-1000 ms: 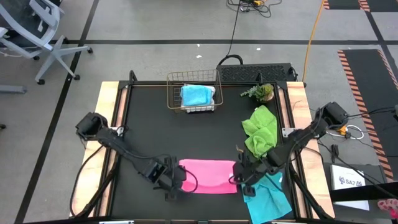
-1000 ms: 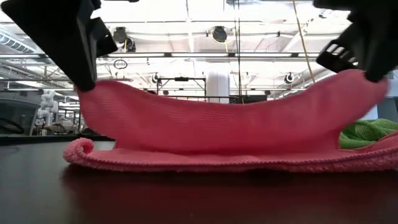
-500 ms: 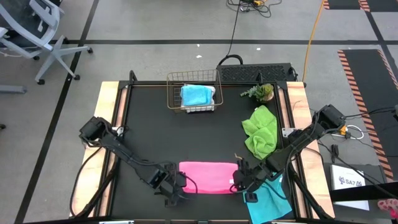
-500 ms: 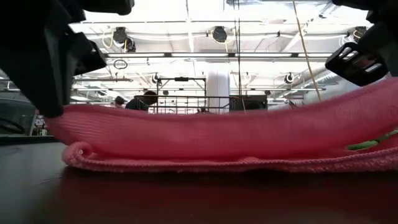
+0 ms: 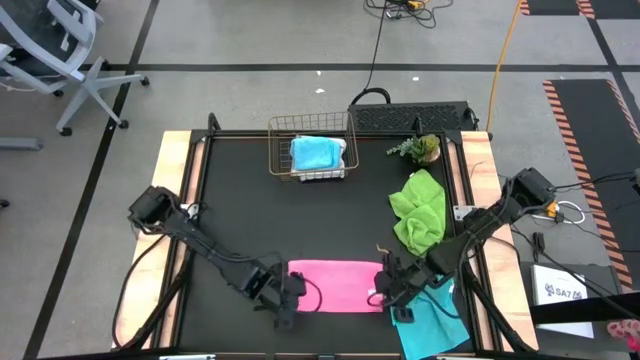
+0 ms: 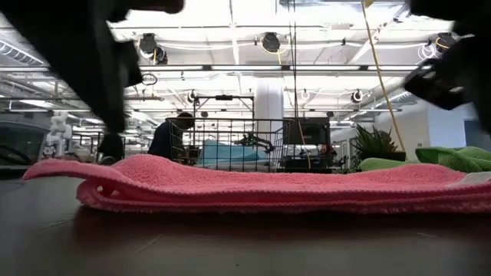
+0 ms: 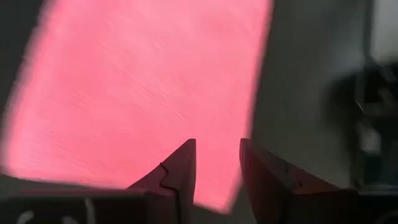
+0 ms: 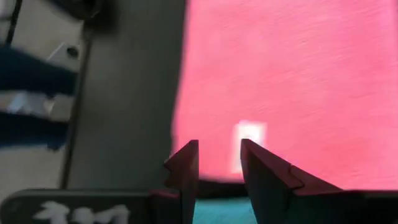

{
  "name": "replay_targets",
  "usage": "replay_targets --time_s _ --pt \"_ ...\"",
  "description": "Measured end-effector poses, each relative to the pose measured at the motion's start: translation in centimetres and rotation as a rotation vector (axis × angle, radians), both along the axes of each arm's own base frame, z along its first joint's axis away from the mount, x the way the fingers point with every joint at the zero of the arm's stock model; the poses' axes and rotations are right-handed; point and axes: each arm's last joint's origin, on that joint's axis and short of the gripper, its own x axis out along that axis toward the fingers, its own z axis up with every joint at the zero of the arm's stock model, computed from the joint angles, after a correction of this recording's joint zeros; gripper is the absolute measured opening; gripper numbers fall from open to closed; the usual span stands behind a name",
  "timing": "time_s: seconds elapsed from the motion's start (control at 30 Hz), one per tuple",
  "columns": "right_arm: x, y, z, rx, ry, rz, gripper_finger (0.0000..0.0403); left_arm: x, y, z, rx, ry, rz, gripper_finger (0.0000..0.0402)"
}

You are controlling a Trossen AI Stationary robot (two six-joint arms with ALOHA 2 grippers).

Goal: Fold microfiber towels
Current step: Fold the pink microfiber cloth

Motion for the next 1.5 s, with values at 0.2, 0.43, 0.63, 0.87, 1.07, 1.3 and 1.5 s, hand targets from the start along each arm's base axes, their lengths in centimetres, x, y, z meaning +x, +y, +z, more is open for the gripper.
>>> replay_targets --time_s 0.2,0.43,0.63,0.87,1.07,1.3,1.5 --pt "1.2 -2.2 -0.1 -0.028 0.016 -0.069 0.0072 1.3 2.6 0.4 0.146 -0.081 0.113 0.0097" --pt "1.3 -3.2 -0.4 -0.054 0.043 -0.077 0.0007 2.1 4.6 -1.1 0.097 0.051 0.085 0.0030" --pt "0.7 -3.6 -1.6 -0.050 0.060 -0.103 0.0001 2.0 4.7 -2.2 0.128 0.111 0.040 0.0009" --pt "-0.3 -4.8 -3.9 -0.042 0.072 -0.168 0.0000 1.9 5.3 -3.5 0.172 0.177 0.052 0.0009" --pt "-0.1 -6.9 -4.6 -0.088 0.063 -0.203 0.0000 2.5 6.1 -4.3 0.212 0.185 0.045 0.0003" --pt "0.7 -9.6 -4.7 -0.159 0.045 -0.185 0.0000 3.1 8.4 -4.4 0.273 0.193 0.117 0.0012" --pt "1.0 -11.6 -4.9 -0.208 0.062 -0.188 0.0000 2.8 10.5 -4.5 0.298 0.284 0.157 0.0007"
